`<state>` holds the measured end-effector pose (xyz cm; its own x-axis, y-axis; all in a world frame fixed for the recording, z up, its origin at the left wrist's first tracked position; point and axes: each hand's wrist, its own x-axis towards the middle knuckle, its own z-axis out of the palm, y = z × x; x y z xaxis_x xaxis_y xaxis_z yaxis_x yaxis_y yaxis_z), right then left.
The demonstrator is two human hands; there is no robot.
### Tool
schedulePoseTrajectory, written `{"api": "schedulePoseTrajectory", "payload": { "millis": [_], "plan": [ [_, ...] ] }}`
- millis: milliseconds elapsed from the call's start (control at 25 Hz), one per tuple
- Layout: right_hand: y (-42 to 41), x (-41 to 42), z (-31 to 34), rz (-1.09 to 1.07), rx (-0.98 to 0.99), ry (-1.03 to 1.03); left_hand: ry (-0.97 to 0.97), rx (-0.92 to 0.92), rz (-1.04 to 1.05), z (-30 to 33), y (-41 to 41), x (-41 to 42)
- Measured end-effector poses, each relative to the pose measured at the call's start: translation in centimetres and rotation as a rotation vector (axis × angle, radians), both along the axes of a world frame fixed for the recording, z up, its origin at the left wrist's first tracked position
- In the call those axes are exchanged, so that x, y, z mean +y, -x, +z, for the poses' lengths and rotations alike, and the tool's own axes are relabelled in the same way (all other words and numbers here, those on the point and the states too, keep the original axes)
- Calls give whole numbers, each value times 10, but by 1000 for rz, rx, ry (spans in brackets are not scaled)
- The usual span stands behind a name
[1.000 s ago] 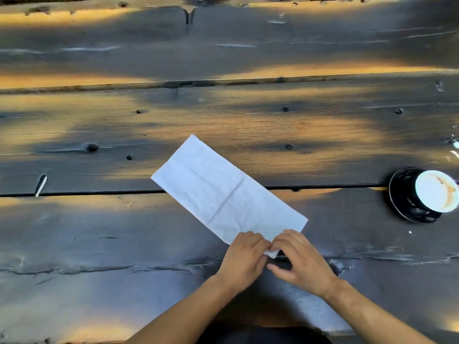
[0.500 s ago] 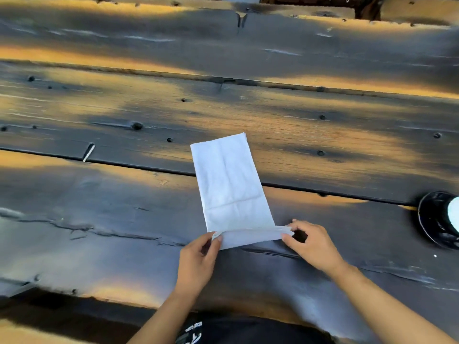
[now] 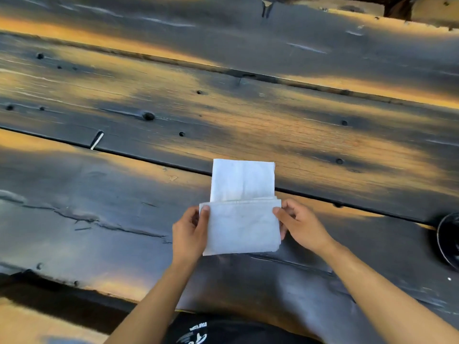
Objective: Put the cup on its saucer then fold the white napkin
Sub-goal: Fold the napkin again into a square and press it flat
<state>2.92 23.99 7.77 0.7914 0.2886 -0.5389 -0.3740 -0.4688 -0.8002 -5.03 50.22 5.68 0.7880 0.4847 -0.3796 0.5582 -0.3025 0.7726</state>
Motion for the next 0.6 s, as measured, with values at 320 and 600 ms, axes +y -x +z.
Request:
{"api": "schedulePoseTrajectory", "payload": {
  "millis": [320, 600],
  "plan": [
    [-63, 21, -48, -360, 7, 3, -13, 38, -55, -27, -116, 16],
    [-82, 33, -75, -364, -47, 244, -159, 105, -101, -55, -145, 19]
  ]
}}
